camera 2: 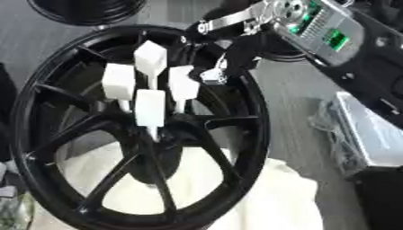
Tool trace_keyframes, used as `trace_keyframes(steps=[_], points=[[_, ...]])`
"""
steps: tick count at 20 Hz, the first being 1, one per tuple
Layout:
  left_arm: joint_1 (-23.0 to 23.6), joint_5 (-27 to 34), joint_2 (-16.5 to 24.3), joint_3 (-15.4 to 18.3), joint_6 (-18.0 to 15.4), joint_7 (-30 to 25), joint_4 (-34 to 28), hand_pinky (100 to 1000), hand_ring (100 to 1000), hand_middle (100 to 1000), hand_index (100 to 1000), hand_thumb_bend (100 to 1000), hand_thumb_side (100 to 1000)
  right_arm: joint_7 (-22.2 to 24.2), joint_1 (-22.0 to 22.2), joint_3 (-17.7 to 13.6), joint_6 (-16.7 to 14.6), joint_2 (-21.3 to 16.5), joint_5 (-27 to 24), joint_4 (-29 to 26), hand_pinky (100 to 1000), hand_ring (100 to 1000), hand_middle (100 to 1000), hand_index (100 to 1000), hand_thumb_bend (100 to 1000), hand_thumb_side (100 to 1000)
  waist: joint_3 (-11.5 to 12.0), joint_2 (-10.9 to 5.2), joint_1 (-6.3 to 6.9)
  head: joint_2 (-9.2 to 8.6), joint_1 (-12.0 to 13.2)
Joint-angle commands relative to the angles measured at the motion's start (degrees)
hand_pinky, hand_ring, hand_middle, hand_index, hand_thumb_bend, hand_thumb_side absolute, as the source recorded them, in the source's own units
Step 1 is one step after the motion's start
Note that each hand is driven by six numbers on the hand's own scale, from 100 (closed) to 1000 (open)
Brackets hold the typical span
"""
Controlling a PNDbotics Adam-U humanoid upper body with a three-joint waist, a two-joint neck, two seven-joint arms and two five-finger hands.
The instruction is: Pull the pin out of the wheel hub.
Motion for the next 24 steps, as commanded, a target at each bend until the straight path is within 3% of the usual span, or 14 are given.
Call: trace_keyframes(steps=[1, 9, 16, 24], points=[[-0.53, -0.17, 1.5, -0.03, -0.08, -0.32, -0.78, 845, 968, 785, 699, 423, 721, 0.77, -0.6, -0.63, -0.06, -2.52, -1.1, -1.11, 1000, 842, 764, 928, 100, 357, 0.02, -1.73, 0.35, 0.07, -0.15], [-0.52, -0.35, 1.44, -0.13, -0.15, -0.51, -0.73, 845, 969, 785, 699, 421, 723, 2.09, -0.78, -0.28, 0.54, -2.32, -2.01, -0.87, 1000, 844, 773, 943, 100, 340, 0.15, -1.82, 0.29, 0.16, -0.23], [-0.46, -0.36, 1.47, -0.13, -0.09, -0.57, -0.75, 845, 971, 785, 699, 420, 725, 2.26, -1.77, -0.03, -0.25, -1.47, 0.41, 0.48, 1000, 853, 788, 981, 100, 351, 0.09, -1.87, 0.27, 0.18, -0.26], [-0.5, -0.3, 1.49, -0.11, -0.04, -0.57, -0.86, 846, 972, 787, 699, 417, 726, 2.29, -2.54, 0.8, -1.56, -0.3, 3.4, 2.25, 1000, 861, 794, 981, 100, 524, 0.13, -1.82, 0.3, 0.27, -0.38]])
